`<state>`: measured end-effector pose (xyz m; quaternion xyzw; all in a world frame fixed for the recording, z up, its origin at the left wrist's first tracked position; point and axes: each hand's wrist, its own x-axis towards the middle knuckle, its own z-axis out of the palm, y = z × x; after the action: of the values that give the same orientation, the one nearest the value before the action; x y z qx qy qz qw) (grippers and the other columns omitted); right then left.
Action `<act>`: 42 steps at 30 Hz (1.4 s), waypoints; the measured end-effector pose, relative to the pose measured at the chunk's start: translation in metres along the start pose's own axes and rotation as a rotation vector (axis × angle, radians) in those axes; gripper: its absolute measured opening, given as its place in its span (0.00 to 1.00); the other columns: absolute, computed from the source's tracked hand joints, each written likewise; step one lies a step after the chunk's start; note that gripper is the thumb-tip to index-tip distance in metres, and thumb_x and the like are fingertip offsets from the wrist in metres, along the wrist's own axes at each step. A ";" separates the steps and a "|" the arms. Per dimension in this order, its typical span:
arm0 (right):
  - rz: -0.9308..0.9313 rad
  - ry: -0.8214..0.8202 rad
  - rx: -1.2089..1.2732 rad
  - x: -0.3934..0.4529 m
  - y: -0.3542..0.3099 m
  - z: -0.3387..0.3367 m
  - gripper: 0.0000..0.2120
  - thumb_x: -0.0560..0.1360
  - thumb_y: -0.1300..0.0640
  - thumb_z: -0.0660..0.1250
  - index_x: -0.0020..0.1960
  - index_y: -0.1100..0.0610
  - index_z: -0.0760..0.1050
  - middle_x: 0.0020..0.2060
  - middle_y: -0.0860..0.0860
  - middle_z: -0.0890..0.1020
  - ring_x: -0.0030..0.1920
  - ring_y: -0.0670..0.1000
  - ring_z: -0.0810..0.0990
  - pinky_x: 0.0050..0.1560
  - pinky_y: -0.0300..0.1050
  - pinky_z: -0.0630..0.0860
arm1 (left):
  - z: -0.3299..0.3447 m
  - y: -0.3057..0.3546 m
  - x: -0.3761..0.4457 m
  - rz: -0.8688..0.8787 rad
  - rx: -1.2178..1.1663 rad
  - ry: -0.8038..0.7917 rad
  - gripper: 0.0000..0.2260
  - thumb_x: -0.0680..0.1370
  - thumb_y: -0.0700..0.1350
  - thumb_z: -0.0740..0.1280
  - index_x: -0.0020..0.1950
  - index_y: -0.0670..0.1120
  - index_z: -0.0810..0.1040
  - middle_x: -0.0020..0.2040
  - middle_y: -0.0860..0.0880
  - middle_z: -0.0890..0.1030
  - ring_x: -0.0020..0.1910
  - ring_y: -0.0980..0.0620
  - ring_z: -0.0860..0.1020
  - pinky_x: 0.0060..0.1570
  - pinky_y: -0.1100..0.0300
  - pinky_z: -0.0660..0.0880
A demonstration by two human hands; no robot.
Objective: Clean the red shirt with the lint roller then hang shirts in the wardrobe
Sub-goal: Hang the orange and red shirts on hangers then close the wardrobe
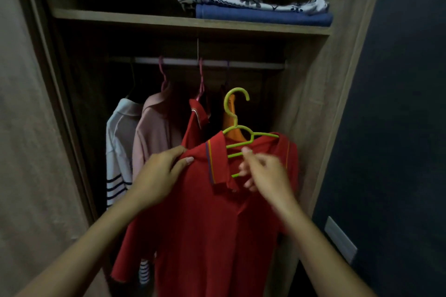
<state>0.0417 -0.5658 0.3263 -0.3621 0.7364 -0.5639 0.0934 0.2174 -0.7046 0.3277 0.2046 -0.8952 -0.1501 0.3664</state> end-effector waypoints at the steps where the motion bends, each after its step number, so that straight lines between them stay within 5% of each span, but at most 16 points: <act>1: 0.099 -0.153 0.106 -0.012 -0.004 0.005 0.19 0.77 0.42 0.61 0.41 0.56 0.78 0.37 0.53 0.83 0.28 0.50 0.79 0.30 0.42 0.74 | 0.006 0.008 0.000 0.004 0.006 0.028 0.10 0.79 0.51 0.62 0.40 0.50 0.72 0.35 0.52 0.78 0.40 0.50 0.79 0.40 0.54 0.69; 3: 0.126 -0.241 0.215 -0.024 -0.010 0.013 0.18 0.75 0.40 0.63 0.43 0.54 0.79 0.39 0.52 0.85 0.30 0.50 0.82 0.30 0.42 0.77 | 0.020 0.026 0.002 0.013 0.046 0.073 0.06 0.79 0.49 0.64 0.44 0.50 0.75 0.40 0.48 0.82 0.45 0.45 0.80 0.41 0.53 0.70; 8: 0.044 -0.065 0.273 -0.019 -0.024 0.018 0.19 0.63 0.31 0.67 0.36 0.47 0.78 0.34 0.49 0.83 0.40 0.52 0.84 0.47 0.56 0.80 | 0.043 0.052 0.006 0.044 -0.002 0.037 0.07 0.78 0.46 0.66 0.54 0.47 0.79 0.47 0.48 0.84 0.49 0.47 0.81 0.44 0.55 0.71; 13: 0.020 0.201 0.233 -0.011 -0.009 0.014 0.11 0.67 0.47 0.65 0.42 0.54 0.71 0.36 0.52 0.81 0.38 0.52 0.80 0.48 0.60 0.77 | 0.032 0.061 0.000 0.022 -0.558 -0.481 0.23 0.72 0.42 0.67 0.67 0.47 0.75 0.61 0.55 0.80 0.61 0.61 0.76 0.62 0.66 0.71; 15: 0.059 0.279 0.221 -0.008 -0.005 0.002 0.09 0.66 0.51 0.59 0.42 0.55 0.71 0.35 0.53 0.79 0.36 0.55 0.77 0.46 0.62 0.77 | 0.026 0.063 -0.003 -0.041 -0.736 -0.625 0.21 0.73 0.41 0.66 0.67 0.47 0.76 0.66 0.56 0.76 0.66 0.64 0.71 0.67 0.69 0.66; 18: 0.100 0.324 0.153 -0.012 0.002 -0.014 0.10 0.69 0.54 0.56 0.47 0.55 0.73 0.39 0.53 0.80 0.40 0.56 0.80 0.48 0.60 0.78 | 0.033 0.053 0.019 -0.085 -0.599 -0.338 0.16 0.80 0.42 0.63 0.67 0.48 0.75 0.69 0.55 0.72 0.70 0.61 0.67 0.71 0.65 0.60; 22: 0.060 0.293 0.007 -0.022 0.006 -0.025 0.15 0.81 0.59 0.56 0.65 0.56 0.72 0.57 0.49 0.79 0.59 0.53 0.77 0.61 0.47 0.72 | 0.065 0.054 0.075 -0.058 -0.206 -0.007 0.24 0.81 0.45 0.61 0.76 0.43 0.61 0.78 0.45 0.57 0.77 0.50 0.54 0.74 0.60 0.51; 25: 0.003 0.266 -0.112 -0.017 0.012 -0.034 0.17 0.82 0.57 0.54 0.69 0.56 0.68 0.61 0.51 0.78 0.60 0.51 0.77 0.61 0.46 0.73 | 0.093 0.061 0.116 0.010 0.039 0.005 0.29 0.81 0.48 0.59 0.78 0.41 0.51 0.79 0.40 0.46 0.78 0.44 0.45 0.76 0.54 0.47; 29: -0.020 0.229 -0.241 0.000 0.003 -0.040 0.18 0.82 0.60 0.54 0.71 0.56 0.66 0.57 0.54 0.80 0.45 0.44 0.77 0.41 0.29 0.70 | 0.111 0.046 0.152 -0.019 0.353 -0.065 0.33 0.81 0.51 0.59 0.78 0.40 0.45 0.78 0.39 0.40 0.78 0.42 0.42 0.76 0.51 0.47; 34: -0.042 0.203 -0.330 0.051 -0.013 -0.039 0.18 0.80 0.64 0.55 0.69 0.59 0.69 0.58 0.56 0.80 0.60 0.54 0.79 0.57 0.42 0.72 | 0.126 0.020 0.157 -0.086 0.277 -0.086 0.34 0.77 0.32 0.56 0.78 0.40 0.40 0.77 0.37 0.38 0.78 0.43 0.42 0.76 0.56 0.50; 38: -0.046 0.185 -0.365 0.099 -0.034 -0.031 0.13 0.78 0.64 0.55 0.60 0.61 0.73 0.54 0.60 0.81 0.55 0.59 0.80 0.51 0.45 0.74 | 0.128 0.015 0.155 -0.065 0.220 -0.064 0.36 0.76 0.29 0.55 0.78 0.42 0.37 0.77 0.41 0.34 0.77 0.44 0.54 0.63 0.59 0.71; 42: -0.049 0.162 -0.407 0.141 -0.054 -0.020 0.15 0.77 0.65 0.57 0.62 0.63 0.71 0.57 0.62 0.79 0.58 0.61 0.78 0.53 0.46 0.74 | 0.122 0.016 0.152 -0.077 0.273 -0.086 0.36 0.77 0.28 0.55 0.77 0.43 0.36 0.77 0.42 0.32 0.68 0.44 0.70 0.56 0.58 0.74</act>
<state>-0.0478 -0.6459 0.4197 -0.3447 0.8311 -0.4329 -0.0548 0.0271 -0.7492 0.3410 0.2803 -0.9136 -0.0495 0.2905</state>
